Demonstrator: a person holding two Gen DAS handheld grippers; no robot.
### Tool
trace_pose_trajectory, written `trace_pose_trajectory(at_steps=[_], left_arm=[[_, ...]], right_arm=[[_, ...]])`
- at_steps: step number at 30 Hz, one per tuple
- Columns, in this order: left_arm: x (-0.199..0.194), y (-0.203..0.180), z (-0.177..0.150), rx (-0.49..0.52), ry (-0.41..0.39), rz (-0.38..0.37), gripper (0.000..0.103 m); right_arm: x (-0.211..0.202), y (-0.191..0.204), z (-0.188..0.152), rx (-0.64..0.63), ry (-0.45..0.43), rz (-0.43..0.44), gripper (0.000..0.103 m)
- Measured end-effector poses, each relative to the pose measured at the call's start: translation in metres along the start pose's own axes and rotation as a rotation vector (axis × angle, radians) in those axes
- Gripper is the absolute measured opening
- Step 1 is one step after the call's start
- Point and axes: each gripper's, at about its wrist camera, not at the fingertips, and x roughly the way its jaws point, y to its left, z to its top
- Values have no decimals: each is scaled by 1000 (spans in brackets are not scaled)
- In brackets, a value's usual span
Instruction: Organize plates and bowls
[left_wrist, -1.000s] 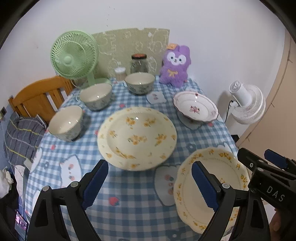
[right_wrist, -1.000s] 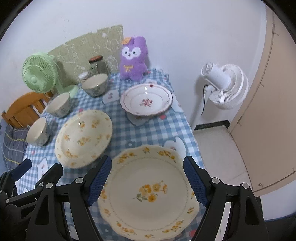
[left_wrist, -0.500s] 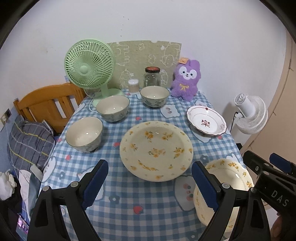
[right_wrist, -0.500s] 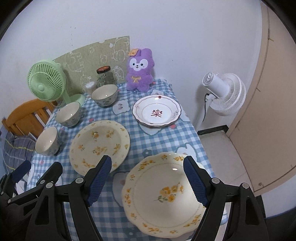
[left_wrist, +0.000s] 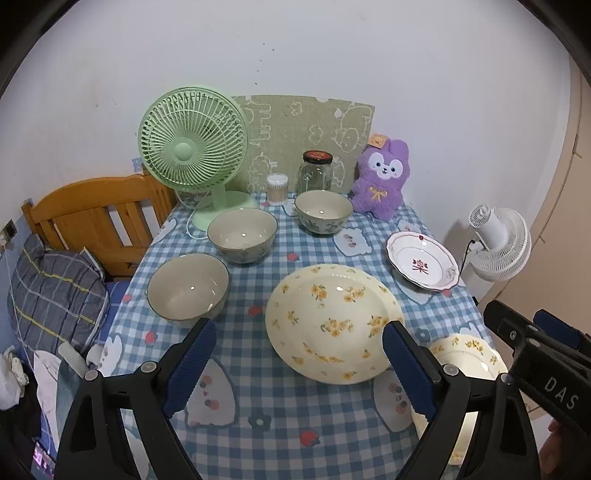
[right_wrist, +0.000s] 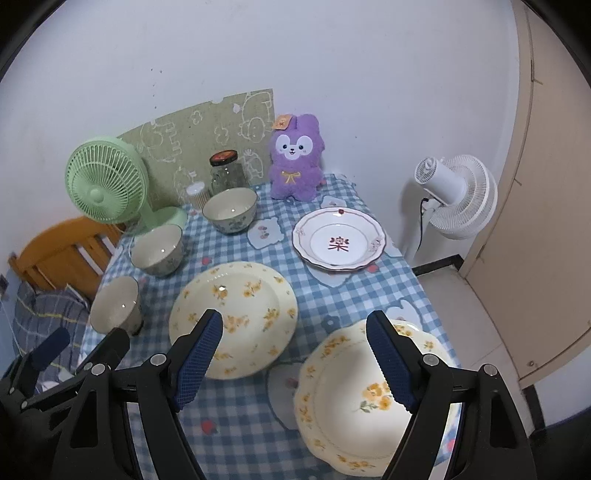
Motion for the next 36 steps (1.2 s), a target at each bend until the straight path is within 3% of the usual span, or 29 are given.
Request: trace_pose_trajectory(at_steps=[17,27,36], left_arm=[[41,-7,16,-5,42,25,93],[78,-15,23,0,67,89,93],[121,-18,17,2,121,98,92]], right_arm=[[50,13,26,-96,43,69,83],[94,19,37,-177,74,83,83],[140,16,32,-188,119,93,83]])
